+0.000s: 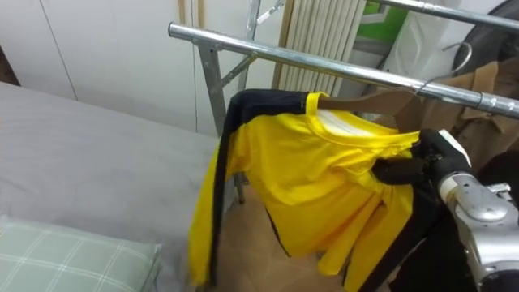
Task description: Hang clothes
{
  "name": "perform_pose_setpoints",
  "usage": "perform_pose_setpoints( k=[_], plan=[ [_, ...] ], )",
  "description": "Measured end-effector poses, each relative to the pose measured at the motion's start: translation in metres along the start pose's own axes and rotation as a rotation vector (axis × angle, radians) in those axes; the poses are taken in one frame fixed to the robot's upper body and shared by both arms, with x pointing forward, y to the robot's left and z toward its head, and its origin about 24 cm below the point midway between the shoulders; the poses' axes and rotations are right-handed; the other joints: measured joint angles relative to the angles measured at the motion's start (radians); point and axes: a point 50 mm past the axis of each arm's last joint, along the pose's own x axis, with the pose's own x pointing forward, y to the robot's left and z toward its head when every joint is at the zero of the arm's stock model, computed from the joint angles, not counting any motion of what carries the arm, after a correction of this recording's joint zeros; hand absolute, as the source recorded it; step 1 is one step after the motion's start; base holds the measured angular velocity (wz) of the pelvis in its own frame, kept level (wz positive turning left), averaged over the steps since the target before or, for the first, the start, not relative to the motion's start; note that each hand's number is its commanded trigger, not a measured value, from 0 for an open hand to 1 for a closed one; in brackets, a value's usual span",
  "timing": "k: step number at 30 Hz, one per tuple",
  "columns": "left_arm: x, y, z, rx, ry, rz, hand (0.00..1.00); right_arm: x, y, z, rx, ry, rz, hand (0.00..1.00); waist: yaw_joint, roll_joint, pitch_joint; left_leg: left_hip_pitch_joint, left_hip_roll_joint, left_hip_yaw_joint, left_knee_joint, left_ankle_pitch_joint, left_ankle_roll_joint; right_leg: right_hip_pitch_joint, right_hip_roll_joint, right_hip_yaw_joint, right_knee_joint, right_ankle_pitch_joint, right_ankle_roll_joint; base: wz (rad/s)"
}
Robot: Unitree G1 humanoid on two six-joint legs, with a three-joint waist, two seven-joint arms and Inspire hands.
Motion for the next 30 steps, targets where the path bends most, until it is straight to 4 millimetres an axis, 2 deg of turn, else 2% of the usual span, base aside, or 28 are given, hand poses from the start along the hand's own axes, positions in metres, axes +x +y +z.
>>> perform_pose_setpoints(
  k=[6, 13, 18, 21, 23, 28, 30],
  plan=[
    [0.0, 0.0, 0.002, -0.009, -0.006, -0.005, 0.0, -0.001, -0.005, -0.01, 0.034, 0.048, 0.027, 1.0, -0.001, -0.002, 0.0009, 0.0, 0.0, 0.0, 0.002, 0.0, 0.0, 0.0, 0.0, 0.0, 0.001, 0.0, 0.0, 0.0],
    [0.003, 0.007, 0.002, -0.008, -0.033, 0.001, 0.0, -0.002, -0.005, -0.022, 0.032, 0.11, 0.091, 1.0, -0.011, -0.028, 0.0006, -0.006, -0.004, -0.024, 0.005, 0.003, -0.004, 0.0, -0.005, -0.018, 0.002, -0.012, 0.0, 0.09],
    [0.004, 0.01, 0.004, -0.008, -0.041, -0.004, 0.0, -0.004, -0.009, -0.03, 0.028, 0.151, 0.125, 1.0, -0.013, -0.03, 0.0001, -0.011, -0.006, -0.037, 0.006, 0.003, -0.003, 0.0, -0.007, -0.025, 0.0, -0.013, 0.0, 0.07],
    [0.004, 0.011, 0.003, -0.029, -0.034, -0.015, 0.0, -0.006, -0.011, -0.035, 0.021, 0.182, 0.15, 1.0, -0.014, -0.03, 0.0001, -0.011, -0.012, -0.095, 0.005, 0.003, -0.003, -0.003, -0.007, -0.023, 0.001, -0.013, 0.001, -0.09],
    [0.004, 0.012, 0.002, -0.066, -0.022, -0.015, 0.0, -0.005, -0.012, -0.035, -0.01, 0.205, 0.167, 1.0, -0.02, -0.031, 0.0008, -0.004, -0.019, -0.154, 0.003, 0.003, -0.003, 0.0, -0.006, -0.02, 0.003, -0.013, 0.0, -0.03],
    [0.004, 0.016, 0.0, -0.079, -0.019, -0.007, 0.0, -0.004, -0.012, -0.036, -0.065, 0.252, 0.207, 1.0, -0.033, -0.041, 0.0053, 0.01, -0.019, -0.162, 0.004, 0.003, -0.004, 0.015, -0.005, -0.019, 0.001, -0.013, -0.001, 0.02],
    [0.005, 0.019, 0.003, -0.08, -0.027, 0.0, 0.0, -0.005, -0.011, -0.037, -0.116, 0.277, 0.228, 1.0, -0.034, -0.048, 0.0043, 0.008, -0.019, -0.164, 0.009, 0.003, -0.004, 0.015, -0.004, -0.016, 0.003, -0.012, -0.002, 0.0]
  ],
)
